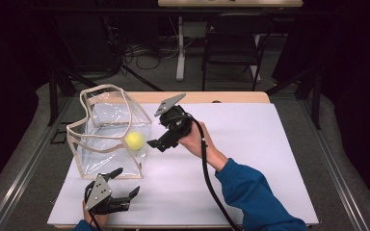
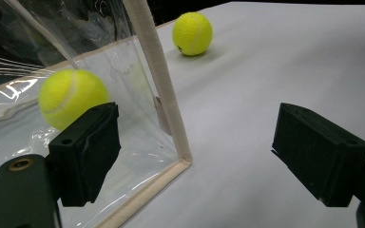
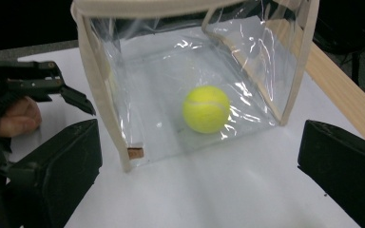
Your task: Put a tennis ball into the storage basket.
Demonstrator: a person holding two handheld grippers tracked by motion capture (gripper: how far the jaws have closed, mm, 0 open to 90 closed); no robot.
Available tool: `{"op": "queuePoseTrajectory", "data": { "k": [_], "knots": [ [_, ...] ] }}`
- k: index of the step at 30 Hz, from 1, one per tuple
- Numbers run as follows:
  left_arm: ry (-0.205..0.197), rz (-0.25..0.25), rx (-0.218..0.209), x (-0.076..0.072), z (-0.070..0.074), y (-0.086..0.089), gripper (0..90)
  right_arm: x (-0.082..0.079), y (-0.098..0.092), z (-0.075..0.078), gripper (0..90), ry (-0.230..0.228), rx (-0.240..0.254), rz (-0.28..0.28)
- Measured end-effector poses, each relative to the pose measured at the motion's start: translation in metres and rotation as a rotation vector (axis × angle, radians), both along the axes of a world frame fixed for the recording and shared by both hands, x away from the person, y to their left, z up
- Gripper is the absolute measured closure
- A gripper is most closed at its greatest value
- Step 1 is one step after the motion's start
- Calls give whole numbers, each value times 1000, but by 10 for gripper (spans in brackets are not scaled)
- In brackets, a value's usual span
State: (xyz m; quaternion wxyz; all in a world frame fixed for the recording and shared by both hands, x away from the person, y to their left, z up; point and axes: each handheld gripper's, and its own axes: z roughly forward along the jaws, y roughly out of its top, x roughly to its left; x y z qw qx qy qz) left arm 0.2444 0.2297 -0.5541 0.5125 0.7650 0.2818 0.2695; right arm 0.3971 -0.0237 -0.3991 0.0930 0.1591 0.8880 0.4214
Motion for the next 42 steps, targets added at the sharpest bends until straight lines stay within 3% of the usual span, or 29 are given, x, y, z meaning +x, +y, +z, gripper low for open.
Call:
{"op": "queuePoseTrajectory", "data": {
  "k": [13,24,32,38,42],
  "knots": [
    [1,-1,0,0,0,0,158,-7,-33,-38,0,44,3,-43],
    [-2,-2,3,0,0,0,158,-16,-45,-65,0,62,-22,-56],
    [1,-1,4,0,-1,-1,158,-17,-56,-78,3,76,-22,-69],
    [1,-1,4,0,-1,-1,158,-19,-70,-89,4,70,-44,-101],
    [2,0,6,1,-1,-1,158,-21,-82,-92,7,71,-32,-131]
  ]
}}
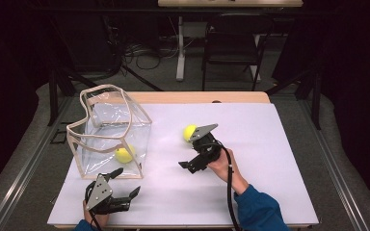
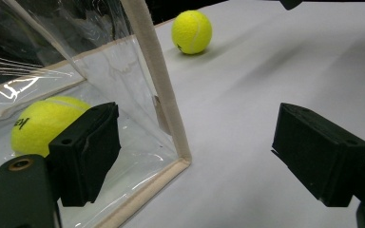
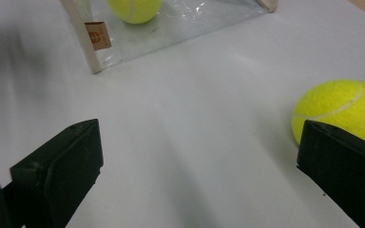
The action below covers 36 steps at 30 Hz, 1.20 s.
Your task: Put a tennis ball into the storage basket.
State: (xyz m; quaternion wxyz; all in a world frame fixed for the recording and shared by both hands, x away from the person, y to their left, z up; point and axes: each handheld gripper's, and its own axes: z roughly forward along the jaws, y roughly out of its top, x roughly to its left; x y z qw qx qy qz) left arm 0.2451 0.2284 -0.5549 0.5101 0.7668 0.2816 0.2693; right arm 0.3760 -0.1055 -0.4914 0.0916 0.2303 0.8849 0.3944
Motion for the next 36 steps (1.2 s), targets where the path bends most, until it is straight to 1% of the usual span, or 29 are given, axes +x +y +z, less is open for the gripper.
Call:
{"op": "queuePoseTrajectory", "data": {
  "k": [3,5,6,7,9,11,14,21,28,32,36],
  "knots": [
    [1,0,4,1,0,-1,158,-2,-9,-3,10,-6,3,-21],
    [1,1,5,0,0,0,158,-2,-12,-6,11,0,-10,-26],
    [1,1,5,0,0,0,158,-3,-13,-6,12,-7,-15,-32],
    [0,3,3,0,0,0,158,-3,-16,-8,13,-9,-10,-33],
    [0,5,1,0,0,1,158,-3,-18,-10,13,0,-17,-39],
    [3,2,2,1,-1,0,158,-3,-22,-14,13,-2,-32,-50],
    [-1,-3,5,0,0,0,158,-2,-26,-16,13,3,-37,-62],
    [-1,-5,2,-1,0,0,158,-1,-33,-13,12,-5,-39,-90],
    [0,-2,7,-1,0,0,158,3,-35,-11,13,-24,-53,-115],
    [0,-1,10,0,0,0,158,8,-34,-11,13,-25,-62,-125],
    [3,2,7,0,-1,-1,158,12,-35,-12,12,-15,-60,-133]
  ]
}}
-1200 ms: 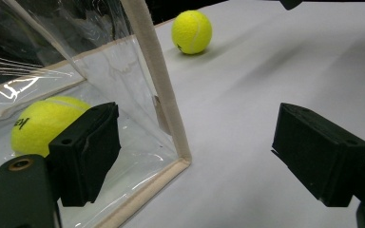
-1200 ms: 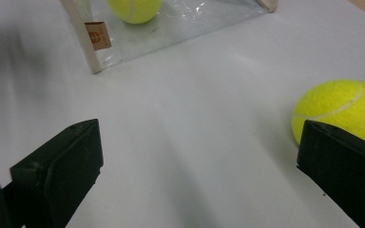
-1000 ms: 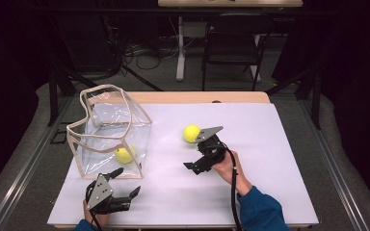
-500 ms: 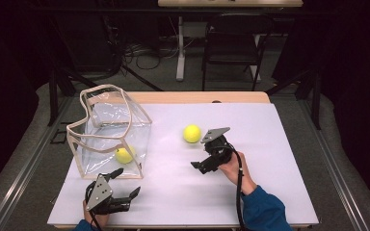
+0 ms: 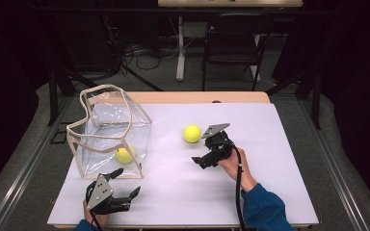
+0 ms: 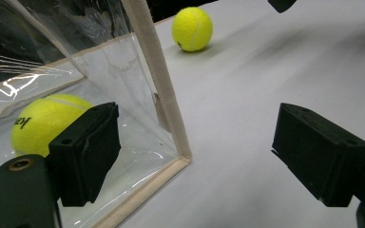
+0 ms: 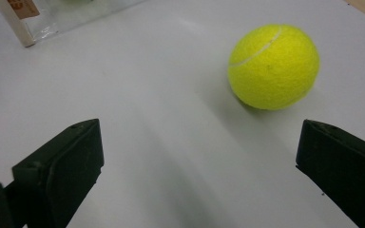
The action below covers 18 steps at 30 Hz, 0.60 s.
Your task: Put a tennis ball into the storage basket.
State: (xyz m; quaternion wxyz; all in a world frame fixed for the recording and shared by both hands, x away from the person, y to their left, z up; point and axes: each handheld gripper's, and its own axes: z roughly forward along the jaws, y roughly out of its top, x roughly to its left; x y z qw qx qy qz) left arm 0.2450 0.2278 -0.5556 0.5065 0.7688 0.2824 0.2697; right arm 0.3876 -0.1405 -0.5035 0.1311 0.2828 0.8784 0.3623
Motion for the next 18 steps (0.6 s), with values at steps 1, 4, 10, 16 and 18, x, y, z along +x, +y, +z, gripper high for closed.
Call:
{"op": "queuePoseTrajectory", "data": {
  "k": [1,4,10,16,18],
  "knots": [
    [1,0,0,0,0,0,158,0,0,0,12,0,0,0],
    [0,1,0,0,0,0,158,3,0,0,12,6,8,-7],
    [0,-4,4,0,0,0,158,10,1,5,12,7,3,-3],
    [-3,-4,1,-1,0,0,158,18,2,10,11,4,6,-9],
    [-3,-4,-4,-2,0,1,158,19,3,11,11,5,3,-10]
  ]
}}
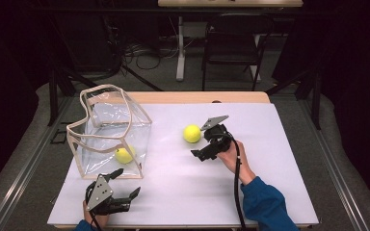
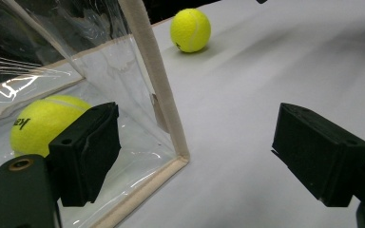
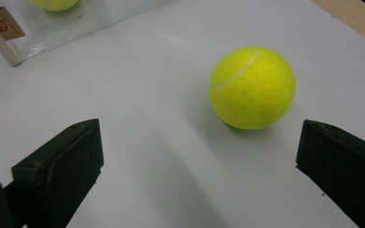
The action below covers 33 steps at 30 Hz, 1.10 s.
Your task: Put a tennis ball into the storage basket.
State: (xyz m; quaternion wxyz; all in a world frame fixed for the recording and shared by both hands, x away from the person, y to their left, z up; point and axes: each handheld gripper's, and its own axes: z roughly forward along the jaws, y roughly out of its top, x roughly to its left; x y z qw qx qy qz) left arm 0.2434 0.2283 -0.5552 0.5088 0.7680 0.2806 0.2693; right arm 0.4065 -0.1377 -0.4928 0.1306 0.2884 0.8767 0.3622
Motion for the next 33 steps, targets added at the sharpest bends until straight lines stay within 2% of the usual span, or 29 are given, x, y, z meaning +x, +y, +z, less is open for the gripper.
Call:
{"op": "queuePoseTrajectory", "data": {
  "k": [13,22,26,33],
  "knots": [
    [5,2,3,1,-1,0,158,19,9,4,8,8,-28,-11],
    [3,2,-2,1,-1,1,158,31,14,4,5,21,-28,-13],
    [3,3,-3,1,0,1,158,37,16,0,5,33,-28,-18],
    [3,4,0,1,0,1,158,42,15,0,3,48,-24,-19]
  ]
}}
